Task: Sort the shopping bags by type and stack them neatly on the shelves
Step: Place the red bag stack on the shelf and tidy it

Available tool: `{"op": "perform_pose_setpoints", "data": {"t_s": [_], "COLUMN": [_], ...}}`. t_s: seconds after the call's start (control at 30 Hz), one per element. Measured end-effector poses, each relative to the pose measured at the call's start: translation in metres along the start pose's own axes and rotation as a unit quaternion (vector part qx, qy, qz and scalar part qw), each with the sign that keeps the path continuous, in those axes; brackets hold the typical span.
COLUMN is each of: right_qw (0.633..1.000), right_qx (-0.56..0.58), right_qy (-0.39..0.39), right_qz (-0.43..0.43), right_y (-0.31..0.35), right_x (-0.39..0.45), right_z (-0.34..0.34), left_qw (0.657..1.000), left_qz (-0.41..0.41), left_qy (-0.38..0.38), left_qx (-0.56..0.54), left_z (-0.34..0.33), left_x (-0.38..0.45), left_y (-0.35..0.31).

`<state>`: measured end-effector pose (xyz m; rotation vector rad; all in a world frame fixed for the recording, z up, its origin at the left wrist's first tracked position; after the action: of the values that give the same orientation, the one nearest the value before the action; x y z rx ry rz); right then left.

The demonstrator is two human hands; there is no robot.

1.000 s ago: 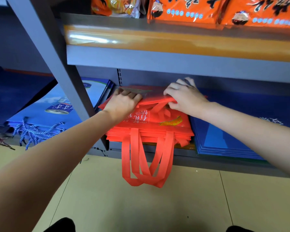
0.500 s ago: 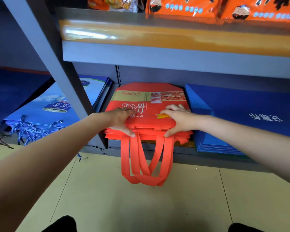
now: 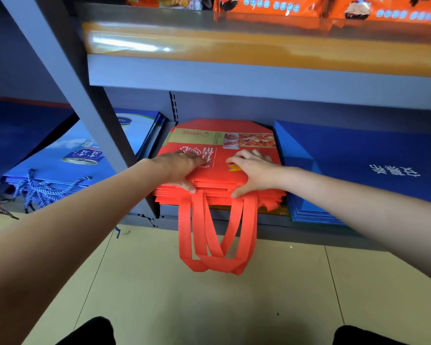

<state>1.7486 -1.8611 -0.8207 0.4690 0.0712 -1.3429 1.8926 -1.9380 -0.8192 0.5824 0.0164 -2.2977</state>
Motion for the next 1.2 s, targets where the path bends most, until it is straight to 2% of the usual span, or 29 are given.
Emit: {"op": "perform_pose_setpoints", "data": {"t_s": [0.27,0.43,0.63,0.73,0.83,0.9,1.03,1.1,1.2], "right_qw": [0.995,0.996,0.992,0.992,0.991,0.993,0.987,0.983,0.966], "right_qx": [-0.018,-0.085,-0.091,-0.113,-0.119,-0.091,-0.018,-0.048,-0.19], "right_qy": [-0.098,0.006,0.083,0.053,0.002,-0.048,-0.151,-0.167,-0.157], "right_qz": [-0.016,-0.013,0.001,0.025,0.059,0.063,0.051,0.062,0.084], "right_y": [0.004,0.007,-0.023,-0.026,-0.021,-0.022,-0.027,-0.02,-0.005], "right_x": [0.001,0.004,-0.015,-0.021,-0.024,-0.028,-0.037,-0.038,-0.041], "right_z": [0.013,-0.008,-0.002,0.01,0.033,0.051,0.08,0.083,0.075], "left_qw": [0.995,0.999,1.0,0.999,0.994,0.989,0.986,0.986,0.986], "left_qz": [-0.008,0.007,0.009,-0.007,-0.014,-0.008,0.016,0.028,0.042], "left_qy": [-0.04,0.001,-0.005,-0.021,-0.062,-0.089,-0.13,-0.133,-0.134], "left_qx": [-0.087,-0.036,-0.027,-0.025,-0.083,-0.119,-0.106,-0.099,-0.084], "left_z": [0.015,-0.006,-0.004,0.003,0.023,0.034,0.047,0.05,0.049], "left_x": [0.0,0.004,0.001,0.0,-0.005,-0.01,-0.016,-0.016,-0.015], "left_y": [0.006,-0.004,0.002,0.005,0.014,0.019,0.015,0.016,0.017]}}
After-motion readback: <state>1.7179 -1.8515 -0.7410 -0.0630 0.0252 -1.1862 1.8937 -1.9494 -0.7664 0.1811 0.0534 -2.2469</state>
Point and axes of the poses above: each hand's wrist, its own x-axis towards the middle knuckle, its own z-axis out of the back of the hand, y = z × x, the point moved 6 cm from there along x, towards the middle knuckle, and after that the axes turned 13 degrees about z, right-handed, at the moved point
